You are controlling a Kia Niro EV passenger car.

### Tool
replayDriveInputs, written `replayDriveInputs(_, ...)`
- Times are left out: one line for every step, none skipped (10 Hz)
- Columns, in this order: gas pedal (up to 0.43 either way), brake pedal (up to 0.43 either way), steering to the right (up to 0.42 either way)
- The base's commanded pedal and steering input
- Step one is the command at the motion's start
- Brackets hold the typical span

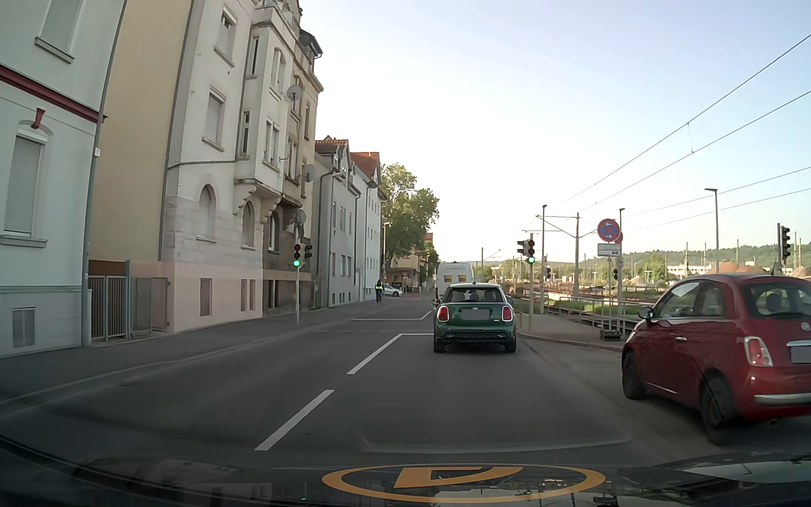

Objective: Follow the waypoints while adhering to traffic rules and regulations

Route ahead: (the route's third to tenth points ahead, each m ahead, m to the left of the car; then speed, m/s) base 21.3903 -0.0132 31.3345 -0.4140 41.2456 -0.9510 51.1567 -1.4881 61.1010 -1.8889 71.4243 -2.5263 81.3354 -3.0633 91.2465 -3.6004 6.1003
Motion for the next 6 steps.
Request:
replayDriveInputs(0.248,0.000,0.018)
replayDriveInputs(0.228,0.000,0.017)
replayDriveInputs(0.228,0.000,0.017)
replayDriveInputs(0.220,0.000,0.016)
replayDriveInputs(0.220,0.000,0.014)
replayDriveInputs(0.220,0.000,0.012)
